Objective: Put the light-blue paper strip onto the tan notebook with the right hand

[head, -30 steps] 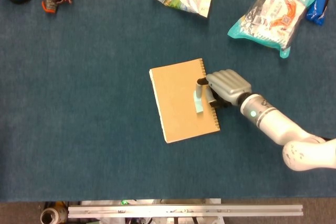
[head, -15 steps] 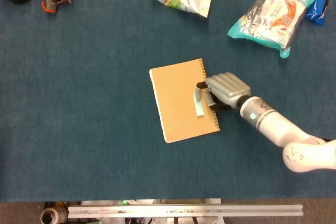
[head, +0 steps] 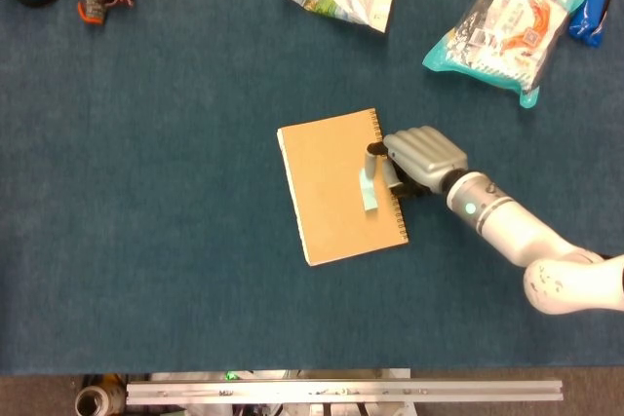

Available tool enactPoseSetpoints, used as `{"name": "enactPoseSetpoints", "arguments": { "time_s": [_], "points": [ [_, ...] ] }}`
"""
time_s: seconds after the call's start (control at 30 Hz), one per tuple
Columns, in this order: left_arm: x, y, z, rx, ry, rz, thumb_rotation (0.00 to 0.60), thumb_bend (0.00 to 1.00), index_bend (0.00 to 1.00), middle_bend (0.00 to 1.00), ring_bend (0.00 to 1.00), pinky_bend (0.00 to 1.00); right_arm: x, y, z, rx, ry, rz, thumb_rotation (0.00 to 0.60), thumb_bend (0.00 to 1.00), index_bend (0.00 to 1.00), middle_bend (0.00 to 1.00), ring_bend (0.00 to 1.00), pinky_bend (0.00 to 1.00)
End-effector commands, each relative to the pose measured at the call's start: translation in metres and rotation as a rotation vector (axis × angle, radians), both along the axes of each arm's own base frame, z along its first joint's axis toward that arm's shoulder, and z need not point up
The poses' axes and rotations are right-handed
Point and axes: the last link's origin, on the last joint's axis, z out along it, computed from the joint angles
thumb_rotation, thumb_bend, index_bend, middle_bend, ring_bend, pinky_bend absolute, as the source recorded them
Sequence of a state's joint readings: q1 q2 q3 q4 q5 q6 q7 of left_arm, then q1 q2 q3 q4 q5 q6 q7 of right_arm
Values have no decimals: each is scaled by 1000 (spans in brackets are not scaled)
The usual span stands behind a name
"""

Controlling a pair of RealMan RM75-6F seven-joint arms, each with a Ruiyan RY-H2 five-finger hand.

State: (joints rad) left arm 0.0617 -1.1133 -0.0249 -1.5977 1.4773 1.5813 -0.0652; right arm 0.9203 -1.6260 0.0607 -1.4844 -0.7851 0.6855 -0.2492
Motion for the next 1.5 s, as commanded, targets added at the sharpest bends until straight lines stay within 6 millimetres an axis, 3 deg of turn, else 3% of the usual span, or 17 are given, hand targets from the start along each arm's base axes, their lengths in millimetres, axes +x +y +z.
{"name": "enactPoseSetpoints", "arguments": {
  "time_s": [0.03,0.93,1.5],
  "points": [
    [0,0,0,-1,1,1,600,323,15,0,0,0,-1,-1,-1,0,5,-3,600,1000,458,1000,1000,1000],
    [1,-1,2,9,-2,-5,600,324,15,0,0,0,8,-4,-1,-8,-22,2,600,1000,458,1000,1000,1000],
    [-2,-2,4,15,1,5,600,323,15,0,0,0,10,-11,-12,-14,-28,-17,600,1000,458,1000,1000,1000]
  ]
}}
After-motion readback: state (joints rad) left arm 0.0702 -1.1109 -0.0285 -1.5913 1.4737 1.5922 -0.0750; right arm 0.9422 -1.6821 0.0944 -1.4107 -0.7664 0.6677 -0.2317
